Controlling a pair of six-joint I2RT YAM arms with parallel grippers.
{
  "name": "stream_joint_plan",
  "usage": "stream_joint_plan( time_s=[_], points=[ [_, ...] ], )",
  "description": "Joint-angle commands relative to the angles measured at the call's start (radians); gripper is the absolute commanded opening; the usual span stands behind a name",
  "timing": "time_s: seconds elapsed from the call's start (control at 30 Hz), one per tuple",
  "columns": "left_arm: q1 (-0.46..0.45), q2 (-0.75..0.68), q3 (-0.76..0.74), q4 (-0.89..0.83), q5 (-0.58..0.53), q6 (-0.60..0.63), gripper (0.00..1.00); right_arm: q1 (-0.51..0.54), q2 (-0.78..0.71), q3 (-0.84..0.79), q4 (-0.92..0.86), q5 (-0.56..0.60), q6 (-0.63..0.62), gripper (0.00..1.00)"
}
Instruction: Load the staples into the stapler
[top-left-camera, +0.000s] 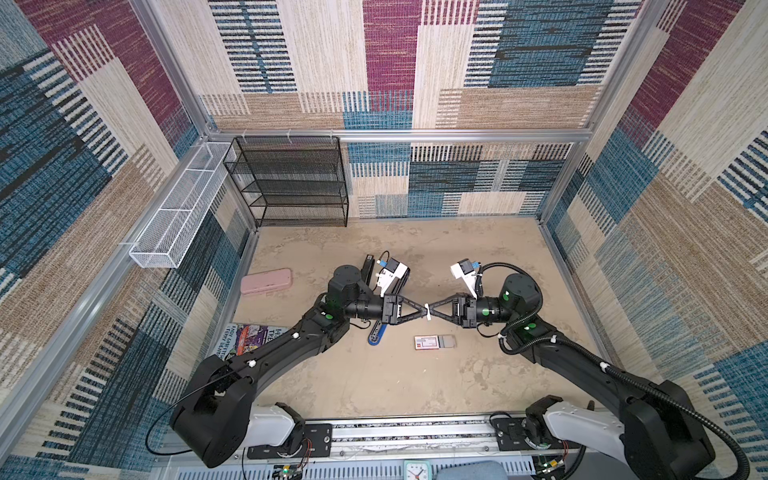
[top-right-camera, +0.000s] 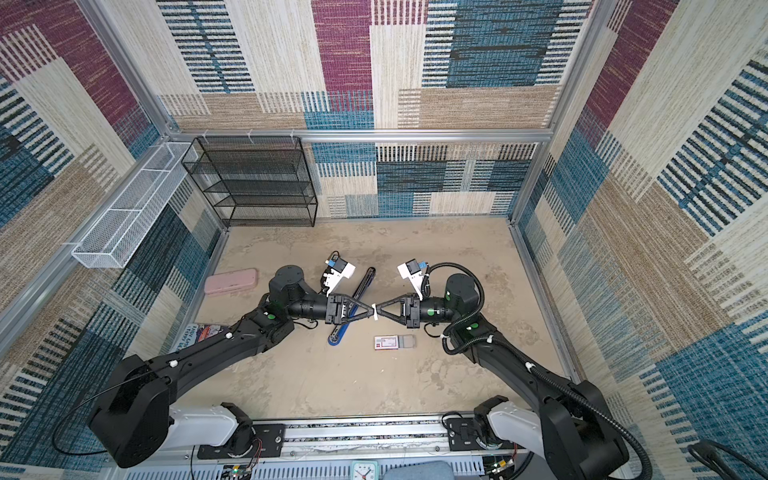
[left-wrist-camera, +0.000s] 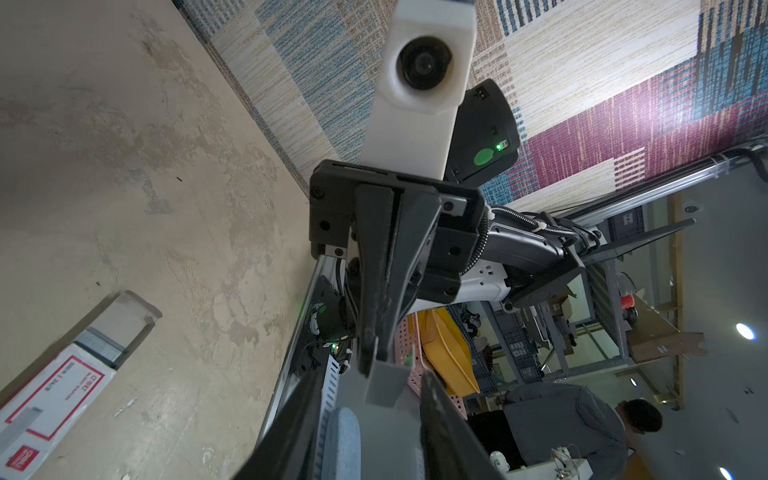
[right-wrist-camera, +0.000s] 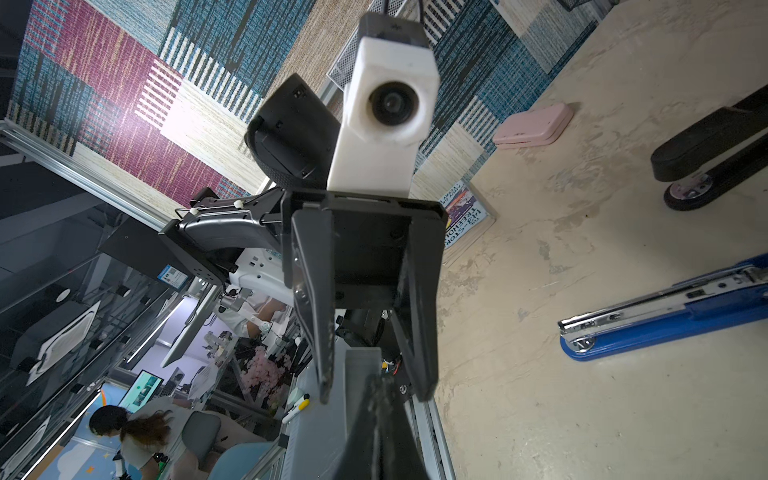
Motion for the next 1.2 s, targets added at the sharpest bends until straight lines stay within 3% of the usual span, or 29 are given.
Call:
stream_joint_plan(
  time_s=[0.0,0.2,0.4,0.53,0.73,1.17],
  points=[
    [0.004,-0.006,-0.002,0.025,-0.021,0.016,0.43,-0.001,-0.008,0.004,-0.011,0.006,-0.023,0.0],
    [0.004,0.006,0.002,0.05,-0.023,0.001,0.43,-0.001,-0.006,0.006,-0.035,0.011,-0.036,0.0],
    [0.027,-0.03,-0.009,-0.122,-0.168,0.085,0.43,-0.023,0.005,0.071,-0.355,0.164,-0.193,0.0],
    [0.033,-0.052,-0.004,-0.31,-0.292,0.172,0.43,-0.036,0.029,0.107,-0.607,0.376,-0.29,0.0],
    [0.032,-0.047,-0.028,-0.374,-0.344,0.192,0.43,-0.036,0.085,0.115,-0.856,0.706,-0.354,0.0],
    [0.013,0.002,-0.027,-0.354,-0.342,0.172,0.42,0.038,0.215,0.107,-0.892,0.88,-0.292,0.0]
  ],
)
